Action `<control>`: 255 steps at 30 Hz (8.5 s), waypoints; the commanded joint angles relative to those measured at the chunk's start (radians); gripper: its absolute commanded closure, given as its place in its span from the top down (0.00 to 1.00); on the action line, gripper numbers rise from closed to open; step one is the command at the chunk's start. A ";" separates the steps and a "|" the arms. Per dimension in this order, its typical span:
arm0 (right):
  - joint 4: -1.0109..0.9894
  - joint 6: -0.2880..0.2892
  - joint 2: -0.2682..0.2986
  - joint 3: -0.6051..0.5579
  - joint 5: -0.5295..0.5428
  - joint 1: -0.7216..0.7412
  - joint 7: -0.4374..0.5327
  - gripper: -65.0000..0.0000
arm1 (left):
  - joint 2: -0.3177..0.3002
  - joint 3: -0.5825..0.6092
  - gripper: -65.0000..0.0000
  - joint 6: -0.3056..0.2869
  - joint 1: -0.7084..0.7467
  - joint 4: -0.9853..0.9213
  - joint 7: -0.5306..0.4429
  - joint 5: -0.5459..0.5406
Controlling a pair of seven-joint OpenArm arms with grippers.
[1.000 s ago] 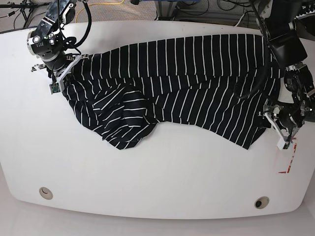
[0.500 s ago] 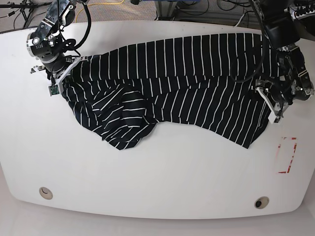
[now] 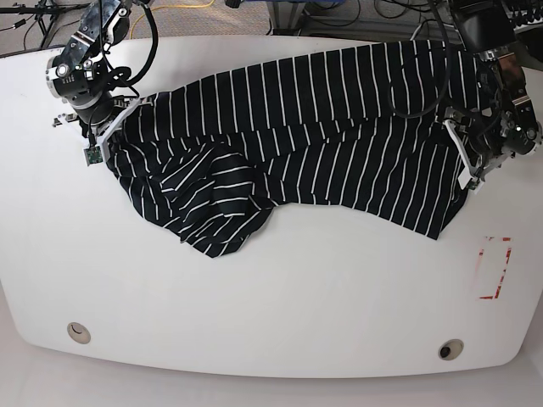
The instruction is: Fold the T-shirt properly
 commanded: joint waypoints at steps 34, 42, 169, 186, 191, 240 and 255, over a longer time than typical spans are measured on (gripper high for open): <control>0.018 -0.009 0.010 0.000 0.011 0.011 0.018 0.00 | -0.110 -0.066 0.61 -0.023 -0.348 -0.581 -0.192 0.086; 0.018 -0.009 0.010 0.000 0.011 0.009 0.018 0.00 | -0.030 -0.041 0.61 -0.023 -0.342 -0.574 -0.151 0.088; -0.072 -0.009 0.089 0.015 0.017 0.081 0.165 0.00 | 0.051 -0.126 0.00 0.097 -0.107 0.219 -0.080 0.077; -0.068 -0.009 -0.013 0.014 0.012 -0.113 0.188 0.00 | -0.030 -0.127 0.00 0.089 0.114 0.184 -0.080 0.078; -0.066 -0.009 -0.019 0.012 0.012 -0.130 0.163 0.09 | -0.041 -0.127 0.00 0.077 0.122 0.184 -0.080 0.080; -0.629 -0.009 0.181 0.011 0.031 0.474 0.062 0.88 | -0.078 -0.127 0.54 0.029 0.095 0.191 -0.079 0.074; -0.667 -0.009 0.049 -0.006 0.032 0.479 0.062 0.88 | -0.081 -0.127 0.49 0.029 0.094 0.191 -0.079 0.074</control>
